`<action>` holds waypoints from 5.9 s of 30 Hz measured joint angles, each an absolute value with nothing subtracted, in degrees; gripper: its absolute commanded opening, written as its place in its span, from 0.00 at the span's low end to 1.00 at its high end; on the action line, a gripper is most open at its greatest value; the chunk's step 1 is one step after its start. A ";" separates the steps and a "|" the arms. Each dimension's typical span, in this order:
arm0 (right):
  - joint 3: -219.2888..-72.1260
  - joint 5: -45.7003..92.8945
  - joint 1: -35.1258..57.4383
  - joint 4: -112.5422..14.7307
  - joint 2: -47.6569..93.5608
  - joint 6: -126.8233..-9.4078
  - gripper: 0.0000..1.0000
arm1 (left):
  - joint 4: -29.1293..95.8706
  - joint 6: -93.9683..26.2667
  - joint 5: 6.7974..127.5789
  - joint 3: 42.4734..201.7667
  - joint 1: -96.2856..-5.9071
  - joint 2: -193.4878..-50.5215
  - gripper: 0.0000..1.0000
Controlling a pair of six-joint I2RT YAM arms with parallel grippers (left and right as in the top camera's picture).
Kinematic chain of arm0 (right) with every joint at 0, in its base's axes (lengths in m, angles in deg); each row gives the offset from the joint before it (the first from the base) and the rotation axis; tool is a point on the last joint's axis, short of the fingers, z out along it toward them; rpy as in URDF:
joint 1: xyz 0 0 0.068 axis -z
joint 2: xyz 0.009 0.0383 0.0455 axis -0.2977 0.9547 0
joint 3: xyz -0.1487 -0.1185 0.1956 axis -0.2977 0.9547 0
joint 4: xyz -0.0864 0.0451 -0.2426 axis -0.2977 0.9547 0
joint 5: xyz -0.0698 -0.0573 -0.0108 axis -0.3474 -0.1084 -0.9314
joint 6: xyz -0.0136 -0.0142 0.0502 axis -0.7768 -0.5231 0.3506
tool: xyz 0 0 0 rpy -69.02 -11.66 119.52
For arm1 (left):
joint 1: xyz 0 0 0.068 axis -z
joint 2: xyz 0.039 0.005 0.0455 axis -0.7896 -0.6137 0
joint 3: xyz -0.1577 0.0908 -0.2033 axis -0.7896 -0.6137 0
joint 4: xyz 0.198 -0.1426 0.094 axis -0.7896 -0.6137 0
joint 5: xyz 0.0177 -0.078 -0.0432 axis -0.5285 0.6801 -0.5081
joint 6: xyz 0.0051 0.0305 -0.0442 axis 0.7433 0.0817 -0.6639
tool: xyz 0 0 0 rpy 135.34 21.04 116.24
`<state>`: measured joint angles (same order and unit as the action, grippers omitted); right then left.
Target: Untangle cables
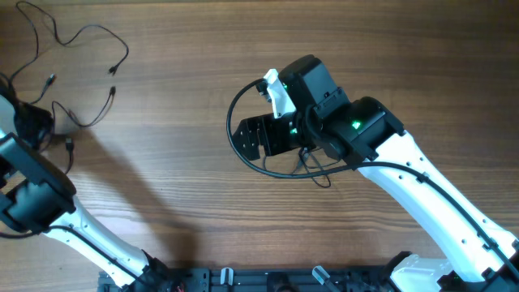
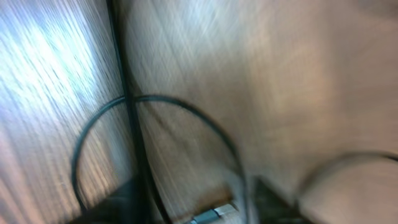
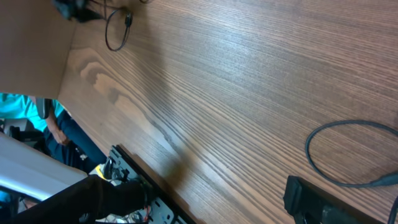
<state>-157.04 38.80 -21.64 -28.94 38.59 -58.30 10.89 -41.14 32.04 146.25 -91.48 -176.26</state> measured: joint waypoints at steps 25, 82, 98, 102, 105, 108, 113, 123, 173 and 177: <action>-157.04 38.80 -21.66 -28.22 38.59 -58.30 0.95 | 14.10 -40.38 36.50 130.40 -90.01 -164.37 0.71; -157.00 38.60 -21.92 -28.11 40.16 -57.86 0.96 | 28.57 -31.54 41.88 123.06 -89.42 -156.51 0.80; -156.97 38.60 -21.92 -26.60 40.16 -57.86 0.96 | 28.92 -30.32 35.95 123.06 -80.31 -162.91 0.71; -156.95 38.60 -21.92 -26.40 40.16 -57.89 0.96 | 27.61 -40.94 36.00 123.04 -79.30 -153.42 0.84; -156.95 38.62 -21.92 -26.34 40.16 -57.89 0.96 | 27.50 -45.25 36.22 123.06 -79.78 -143.17 1.00; -156.95 38.62 -21.92 -25.88 40.16 -57.89 0.97 | 22.56 -48.72 34.29 123.23 -85.18 -137.67 1.00; -156.93 38.56 -21.92 -26.23 40.16 -57.89 0.97 | 17.14 -51.54 30.88 118.40 -98.47 -141.62 1.00; -156.93 38.43 -21.92 -26.08 40.16 -57.89 0.97 | 26.91 -51.28 30.38 106.95 -101.40 -156.53 0.95; -152.82 24.13 -1.25 -5.86 38.85 -59.64 1.00 | 18.72 -39.89 59.63 106.95 -46.89 -137.91 1.00; -139.99 26.08 -3.08 -14.56 38.48 -60.05 0.99 | 18.23 -41.03 56.35 106.93 -43.57 -143.02 1.00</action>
<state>-139.99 26.08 -3.08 -14.56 38.48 -60.05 18.23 -41.03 56.35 106.93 -43.57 -143.02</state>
